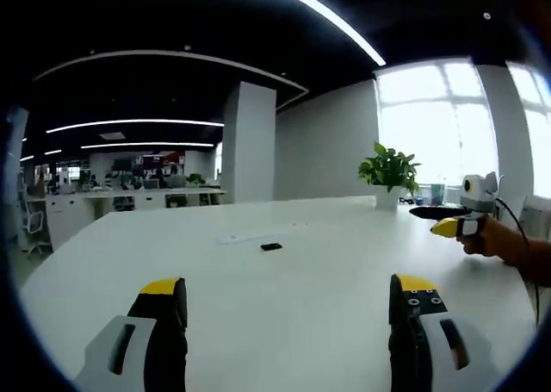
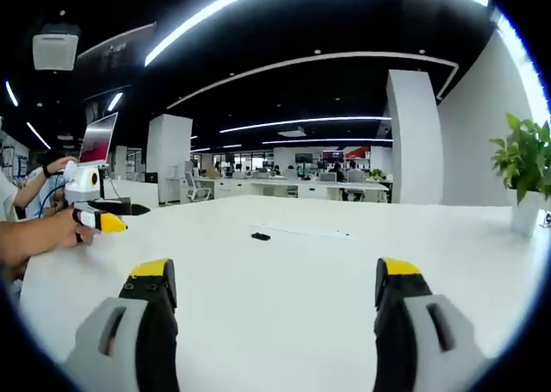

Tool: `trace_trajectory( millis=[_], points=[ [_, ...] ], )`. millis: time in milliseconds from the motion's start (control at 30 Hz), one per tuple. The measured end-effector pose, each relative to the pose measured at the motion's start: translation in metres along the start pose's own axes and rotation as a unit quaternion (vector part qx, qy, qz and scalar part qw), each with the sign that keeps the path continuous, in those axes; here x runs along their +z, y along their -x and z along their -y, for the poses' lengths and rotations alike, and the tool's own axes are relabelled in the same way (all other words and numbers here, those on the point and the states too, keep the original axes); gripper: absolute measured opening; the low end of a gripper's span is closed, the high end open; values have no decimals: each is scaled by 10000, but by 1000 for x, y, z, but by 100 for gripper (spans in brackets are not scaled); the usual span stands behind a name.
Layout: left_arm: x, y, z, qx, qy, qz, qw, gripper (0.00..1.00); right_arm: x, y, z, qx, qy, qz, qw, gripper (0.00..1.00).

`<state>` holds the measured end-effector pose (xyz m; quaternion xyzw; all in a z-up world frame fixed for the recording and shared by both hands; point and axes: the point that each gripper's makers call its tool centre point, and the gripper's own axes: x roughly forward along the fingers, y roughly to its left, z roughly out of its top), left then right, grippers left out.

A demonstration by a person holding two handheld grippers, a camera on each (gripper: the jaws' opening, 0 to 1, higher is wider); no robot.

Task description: Snap the two parts of the plastic buckle together until the buckle closes and remains connected.

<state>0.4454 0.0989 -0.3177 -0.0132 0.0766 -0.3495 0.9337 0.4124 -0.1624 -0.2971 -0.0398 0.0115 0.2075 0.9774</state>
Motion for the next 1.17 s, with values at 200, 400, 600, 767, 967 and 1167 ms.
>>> trace_trajectory(
  millis=[200,400,600,767,967,1167],
  points=[
    [-4,-1,-4,17,-60,-63,10000,99,-7,-2,-2,-10,201,-141,9997,99],
    [-10,0,-7,47,-182,-191,9996,99,-15,-3,-2,14,225,-297,9993,100],
    [-13,1,-11,92,-340,-243,9991,99,-15,-4,-2,-10,186,-270,9995,100],
    [-12,3,-10,66,-364,-219,9991,99,-19,-4,-5,36,351,-373,9987,100],
    [-14,2,-8,52,-396,-252,9989,99,-20,-6,-2,39,354,-378,9987,100],
    [-15,2,-5,18,-387,-266,9989,99,-19,-6,0,34,317,-377,9988,100]
  ],
)
